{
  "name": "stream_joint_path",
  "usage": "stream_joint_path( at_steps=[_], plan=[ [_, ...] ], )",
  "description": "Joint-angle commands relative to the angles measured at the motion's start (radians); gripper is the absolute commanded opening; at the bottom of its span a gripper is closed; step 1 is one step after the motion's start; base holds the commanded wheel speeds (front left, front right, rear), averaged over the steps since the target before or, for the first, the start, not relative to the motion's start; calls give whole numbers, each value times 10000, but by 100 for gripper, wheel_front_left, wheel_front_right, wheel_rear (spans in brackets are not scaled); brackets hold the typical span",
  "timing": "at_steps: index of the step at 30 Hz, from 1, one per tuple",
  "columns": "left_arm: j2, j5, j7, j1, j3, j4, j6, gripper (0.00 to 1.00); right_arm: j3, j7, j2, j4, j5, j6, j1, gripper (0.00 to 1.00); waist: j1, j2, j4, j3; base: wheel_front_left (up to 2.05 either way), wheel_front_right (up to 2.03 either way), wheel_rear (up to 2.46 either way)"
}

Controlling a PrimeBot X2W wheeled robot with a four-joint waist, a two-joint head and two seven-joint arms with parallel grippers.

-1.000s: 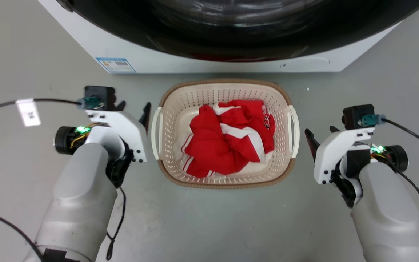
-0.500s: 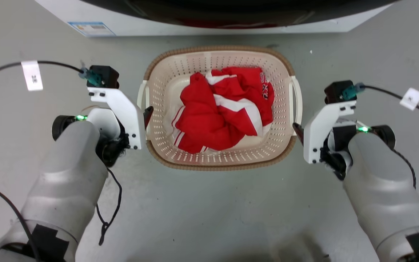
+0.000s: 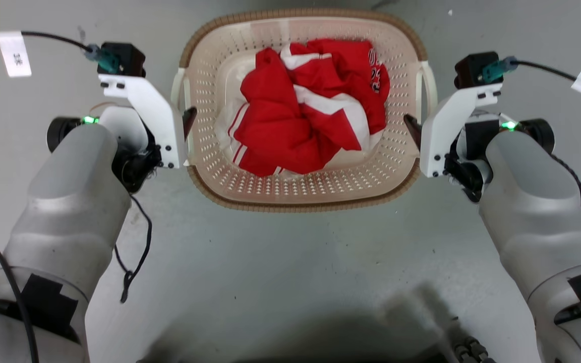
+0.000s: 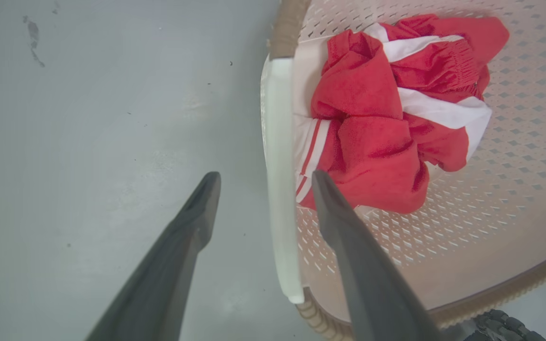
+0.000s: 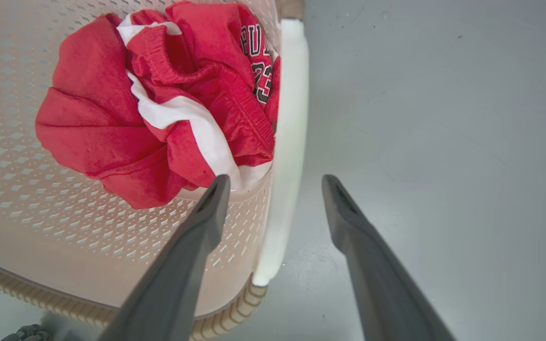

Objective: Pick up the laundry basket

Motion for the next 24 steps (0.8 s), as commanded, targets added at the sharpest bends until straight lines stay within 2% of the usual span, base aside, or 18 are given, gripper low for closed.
stream_joint_path(
  at_steps=[1,11,12,13,14,15,24],
  plan=[
    [-28,-27,-122,-184,-98,62,-18,100,45,-111,18,81,93,-7,-202,100,-1,0,26,296,0,0,0],
    [-370,-393,-846,-723,-735,647,-18,100,347,-622,18,540,562,-7,-579,100,-1,0,89,840,0,0,0],
    [-404,-465,-895,-767,-769,677,-18,88,334,-706,18,563,633,-7,-606,100,-1,0,86,865,0,0,0],
    [-439,-526,-943,-800,-806,708,-18,42,352,-745,18,586,690,-7,-631,45,-1,0,86,885,0,0,0],
    [-481,-591,-967,-824,-863,717,-18,0,409,-705,19,609,798,-7,-611,15,-1,0,106,896,0,0,0],
    [-491,-659,-976,-831,-918,738,-18,0,473,-695,21,621,849,-7,-595,0,-1,0,114,900,0,0,0],
    [-591,-1270,-872,-595,-1495,785,-28,0,1050,-727,35,677,1278,7,-375,0,-1,0,98,564,0,0,0]
  ],
)
